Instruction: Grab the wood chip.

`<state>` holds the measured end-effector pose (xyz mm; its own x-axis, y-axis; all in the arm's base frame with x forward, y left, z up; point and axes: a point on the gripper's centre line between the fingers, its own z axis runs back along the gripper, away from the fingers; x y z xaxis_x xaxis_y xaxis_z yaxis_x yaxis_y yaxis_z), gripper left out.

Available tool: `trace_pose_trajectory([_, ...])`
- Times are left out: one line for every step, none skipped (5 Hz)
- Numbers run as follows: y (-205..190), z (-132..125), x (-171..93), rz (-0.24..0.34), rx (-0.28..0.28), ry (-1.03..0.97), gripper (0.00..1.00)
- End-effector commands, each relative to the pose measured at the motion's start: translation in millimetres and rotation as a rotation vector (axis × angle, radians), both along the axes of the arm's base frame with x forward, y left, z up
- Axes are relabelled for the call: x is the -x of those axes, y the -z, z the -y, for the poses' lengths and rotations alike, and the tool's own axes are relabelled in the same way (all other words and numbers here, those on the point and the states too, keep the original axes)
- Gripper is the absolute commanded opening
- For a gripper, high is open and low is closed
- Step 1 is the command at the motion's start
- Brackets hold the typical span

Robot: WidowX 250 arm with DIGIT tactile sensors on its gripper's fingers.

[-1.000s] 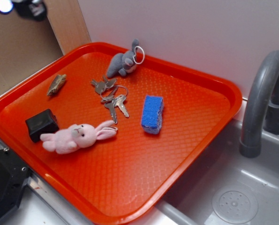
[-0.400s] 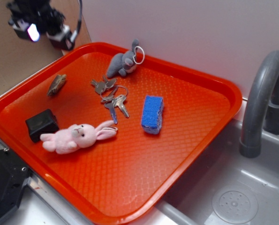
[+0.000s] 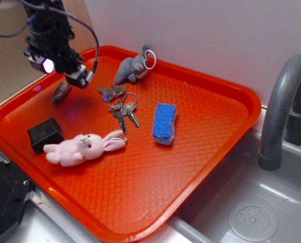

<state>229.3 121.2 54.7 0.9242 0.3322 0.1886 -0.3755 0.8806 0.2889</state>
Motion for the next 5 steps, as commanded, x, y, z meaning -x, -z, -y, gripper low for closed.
trace_pose_trajectory([22,-30,17,-0.050,0.026,-0.051,1.00])
trace_pose_trajectory([39,-32,21,-0.103,0.163,-0.048,1.00])
trace_pose_trajectory([45,-28,24,-0.108,0.222,0.006,0.00])
trace_pose_trajectory([45,-20,26,-0.116,0.315,0.061,0.00])
trace_pose_trajectory([48,-12,26,-0.124,0.354,0.119,0.00])
